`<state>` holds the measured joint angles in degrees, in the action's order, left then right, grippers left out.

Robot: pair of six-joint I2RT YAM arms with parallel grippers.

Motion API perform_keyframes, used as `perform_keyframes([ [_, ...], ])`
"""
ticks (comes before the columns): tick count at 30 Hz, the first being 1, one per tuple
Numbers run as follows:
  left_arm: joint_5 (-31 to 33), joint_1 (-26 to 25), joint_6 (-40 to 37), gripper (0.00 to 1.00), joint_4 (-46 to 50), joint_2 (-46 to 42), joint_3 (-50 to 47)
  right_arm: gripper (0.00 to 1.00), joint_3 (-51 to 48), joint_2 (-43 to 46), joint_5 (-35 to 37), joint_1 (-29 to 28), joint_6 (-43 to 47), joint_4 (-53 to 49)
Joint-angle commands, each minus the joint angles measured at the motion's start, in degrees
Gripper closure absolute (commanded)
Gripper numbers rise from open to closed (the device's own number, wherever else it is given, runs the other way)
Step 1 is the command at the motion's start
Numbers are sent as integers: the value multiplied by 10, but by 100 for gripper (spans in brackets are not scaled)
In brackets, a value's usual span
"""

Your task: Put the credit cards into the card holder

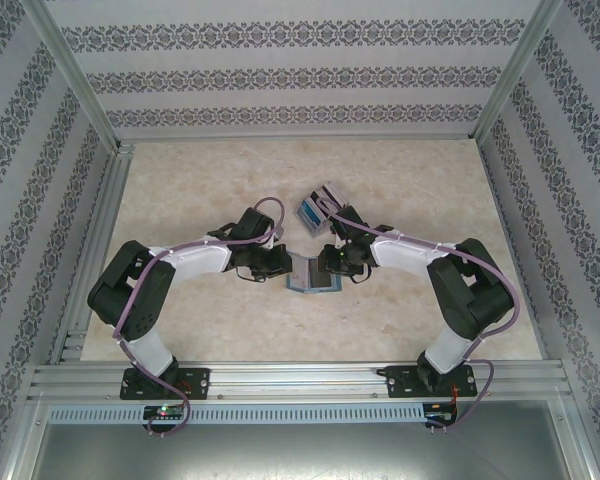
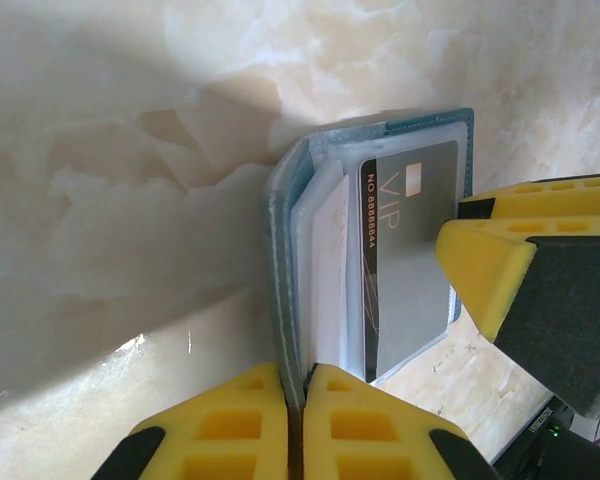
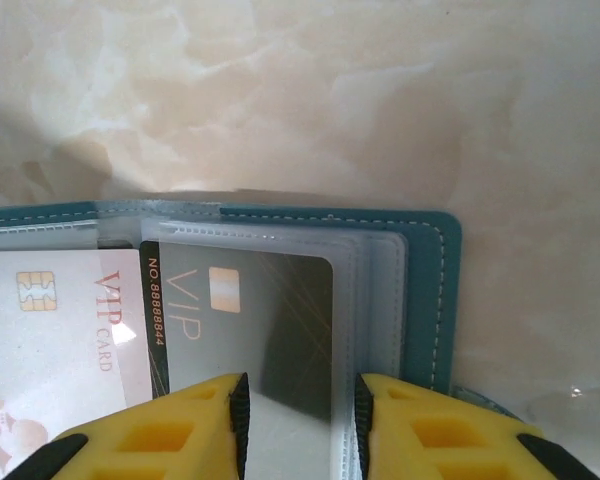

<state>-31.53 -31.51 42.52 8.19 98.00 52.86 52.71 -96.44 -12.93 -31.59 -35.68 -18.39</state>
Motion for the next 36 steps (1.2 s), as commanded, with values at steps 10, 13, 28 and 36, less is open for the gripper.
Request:
perform_keyframes([
  [10, -3, -3, 16, 98, -24, 7, -19, 64, 9, 14, -8, -14, -4, -9],
  [13, -1, -3, 16, 98, -23, 5, -18, 64, 20, 25, 1, -17, 6, -26],
  [28, 2, -3, 23, 98, -27, -3, -21, 63, 34, 52, -20, -18, 12, -34],
  [36, 2, -3, 25, 98, -31, -7, -26, 63, 32, 43, -52, -20, -4, -6],
])
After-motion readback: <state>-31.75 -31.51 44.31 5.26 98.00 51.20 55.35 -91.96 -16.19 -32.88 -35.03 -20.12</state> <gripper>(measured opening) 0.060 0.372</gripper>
